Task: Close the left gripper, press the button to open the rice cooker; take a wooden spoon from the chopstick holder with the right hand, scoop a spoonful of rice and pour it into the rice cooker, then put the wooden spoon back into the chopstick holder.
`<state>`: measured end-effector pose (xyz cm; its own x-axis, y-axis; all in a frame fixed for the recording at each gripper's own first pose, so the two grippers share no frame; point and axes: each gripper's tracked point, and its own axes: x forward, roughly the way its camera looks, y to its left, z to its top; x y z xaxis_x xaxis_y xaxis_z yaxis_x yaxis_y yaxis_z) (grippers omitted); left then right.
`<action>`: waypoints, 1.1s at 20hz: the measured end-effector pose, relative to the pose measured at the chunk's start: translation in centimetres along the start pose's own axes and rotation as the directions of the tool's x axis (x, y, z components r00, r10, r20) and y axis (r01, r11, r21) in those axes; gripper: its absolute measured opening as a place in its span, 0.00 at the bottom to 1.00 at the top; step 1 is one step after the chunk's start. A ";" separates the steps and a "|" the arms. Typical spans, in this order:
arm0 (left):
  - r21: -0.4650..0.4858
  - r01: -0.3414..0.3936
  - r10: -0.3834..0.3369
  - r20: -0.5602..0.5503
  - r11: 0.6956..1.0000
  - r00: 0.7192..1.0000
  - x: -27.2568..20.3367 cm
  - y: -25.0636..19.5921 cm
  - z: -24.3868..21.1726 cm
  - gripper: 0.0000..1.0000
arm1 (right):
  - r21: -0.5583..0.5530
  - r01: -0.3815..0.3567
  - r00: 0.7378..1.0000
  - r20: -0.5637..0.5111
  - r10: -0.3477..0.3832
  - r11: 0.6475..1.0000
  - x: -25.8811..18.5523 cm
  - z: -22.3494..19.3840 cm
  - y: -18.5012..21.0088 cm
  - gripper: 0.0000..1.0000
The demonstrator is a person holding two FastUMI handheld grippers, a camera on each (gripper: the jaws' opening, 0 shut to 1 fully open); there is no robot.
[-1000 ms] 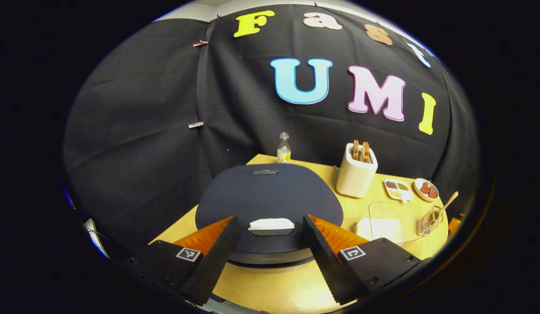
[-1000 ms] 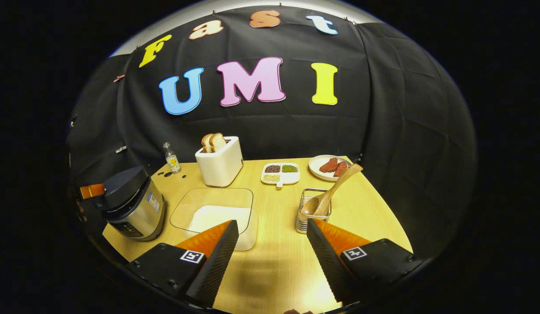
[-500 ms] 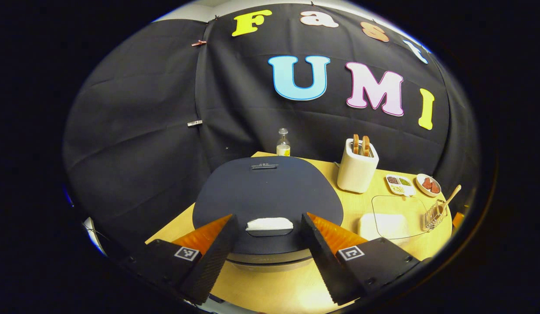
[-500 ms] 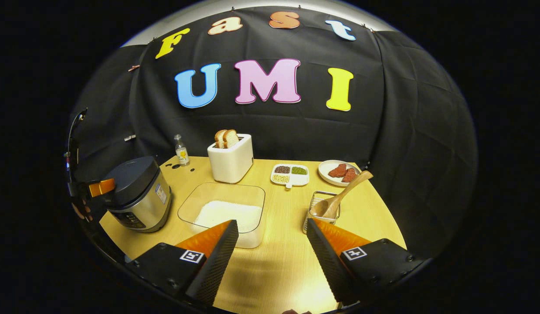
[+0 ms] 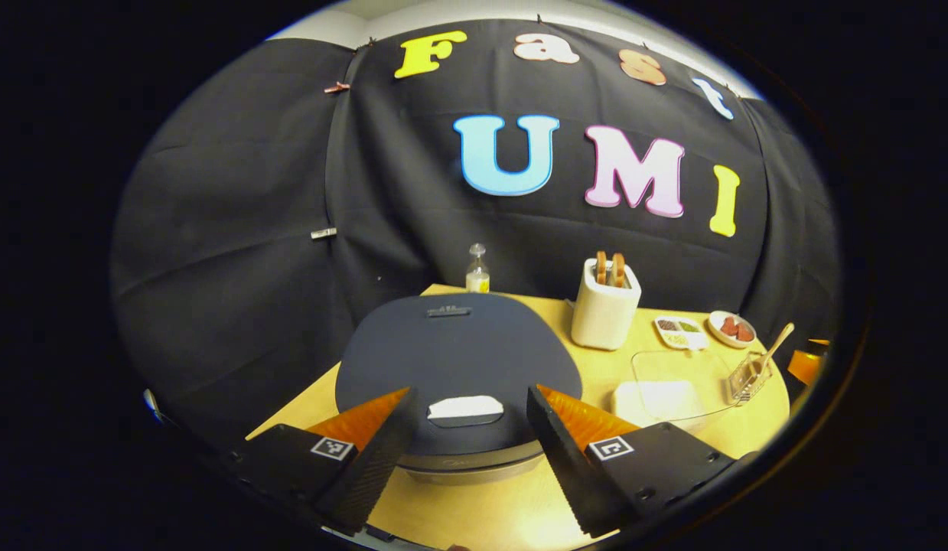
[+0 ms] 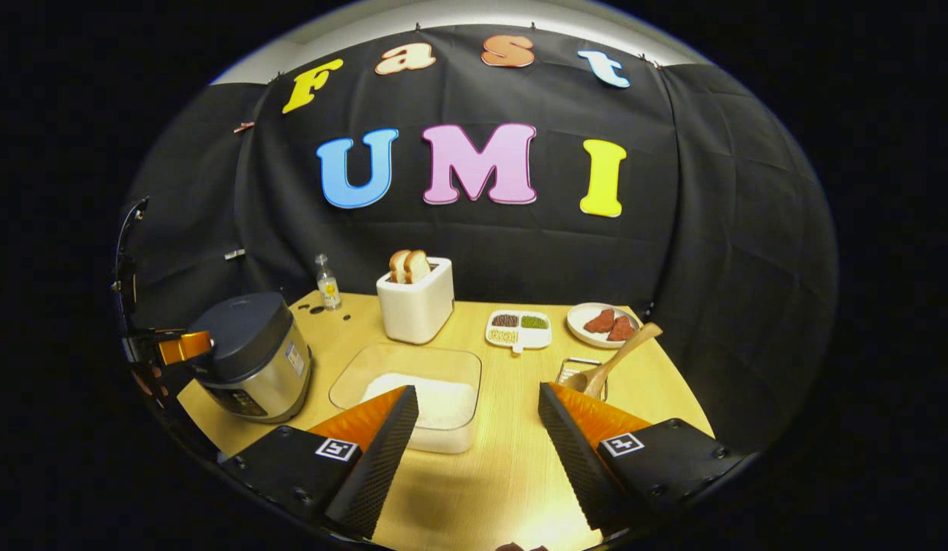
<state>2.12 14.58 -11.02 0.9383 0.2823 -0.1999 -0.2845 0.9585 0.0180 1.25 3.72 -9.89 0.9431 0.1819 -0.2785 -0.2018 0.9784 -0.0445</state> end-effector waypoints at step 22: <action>0.015 0.267 -0.262 0.247 0.964 0.933 -9.9 -5.1 9.1 0.92 | 0.088 0.103 0.968 0.218 -0.120 0.991 -7.6 8.1 1.9 0.98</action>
